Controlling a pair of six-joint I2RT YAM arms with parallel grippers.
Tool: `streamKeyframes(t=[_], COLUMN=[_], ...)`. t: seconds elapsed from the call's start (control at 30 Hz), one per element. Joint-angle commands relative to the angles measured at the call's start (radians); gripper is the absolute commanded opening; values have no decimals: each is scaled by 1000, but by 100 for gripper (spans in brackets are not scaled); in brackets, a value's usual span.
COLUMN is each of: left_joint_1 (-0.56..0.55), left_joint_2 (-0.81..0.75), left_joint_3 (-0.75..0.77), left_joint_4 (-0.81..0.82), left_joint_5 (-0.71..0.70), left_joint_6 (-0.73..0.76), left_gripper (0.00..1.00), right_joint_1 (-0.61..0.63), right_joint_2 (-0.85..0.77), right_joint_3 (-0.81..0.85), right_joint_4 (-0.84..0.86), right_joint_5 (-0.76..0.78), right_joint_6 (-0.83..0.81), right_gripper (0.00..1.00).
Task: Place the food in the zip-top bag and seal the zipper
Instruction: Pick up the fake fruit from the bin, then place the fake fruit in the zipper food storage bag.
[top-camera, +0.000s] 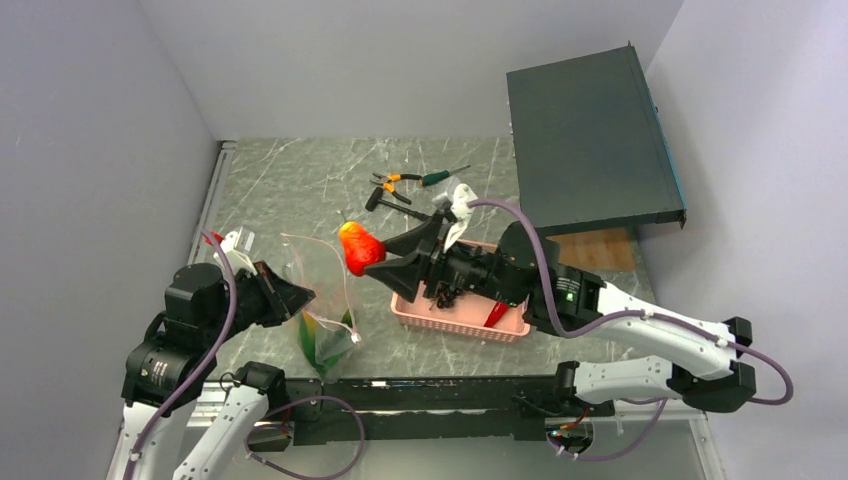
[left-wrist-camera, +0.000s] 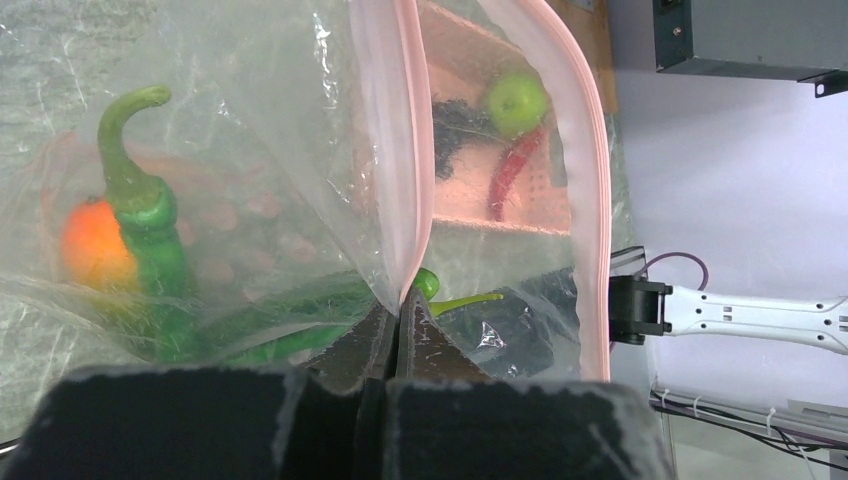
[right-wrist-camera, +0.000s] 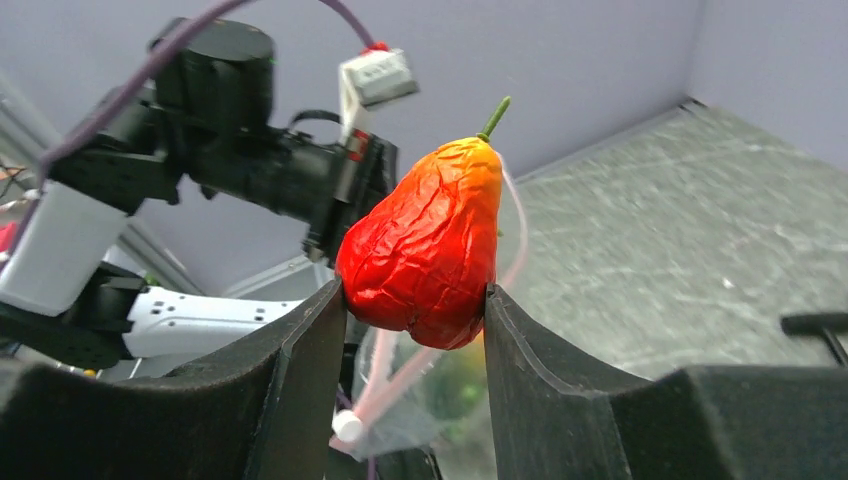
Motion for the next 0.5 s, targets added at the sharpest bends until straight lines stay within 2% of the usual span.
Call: streamKeyframes(t=[0.0, 0.1, 0.27, 0.4, 0.47], left_joint_1=[-4, -5, -5, -5, -5], left_joint_2=[-15, -12, -22, -21, -23], left_joint_3=[-2, 11, 17, 0, -5], left_joint_4=[29, 13, -5, 8, 11], left_joint_5=[6, 7, -18, 4, -3], left_joint_6=[-20, -16, -3, -7, -3], left_gripper=[0, 0, 0, 0, 0], right_joint_1=[56, 94, 117, 129, 128], right_joint_2=[107, 195, 277, 307, 310], right_joint_3=[132, 217, 256, 273, 260], right_joint_4=[25, -42, -91, -130, -124], right_joint_5=[-27, 8, 55, 154, 179], right_joint_6=[-74, -95, -111, -94, -97], right_gripper=[0, 0, 10, 28, 43])
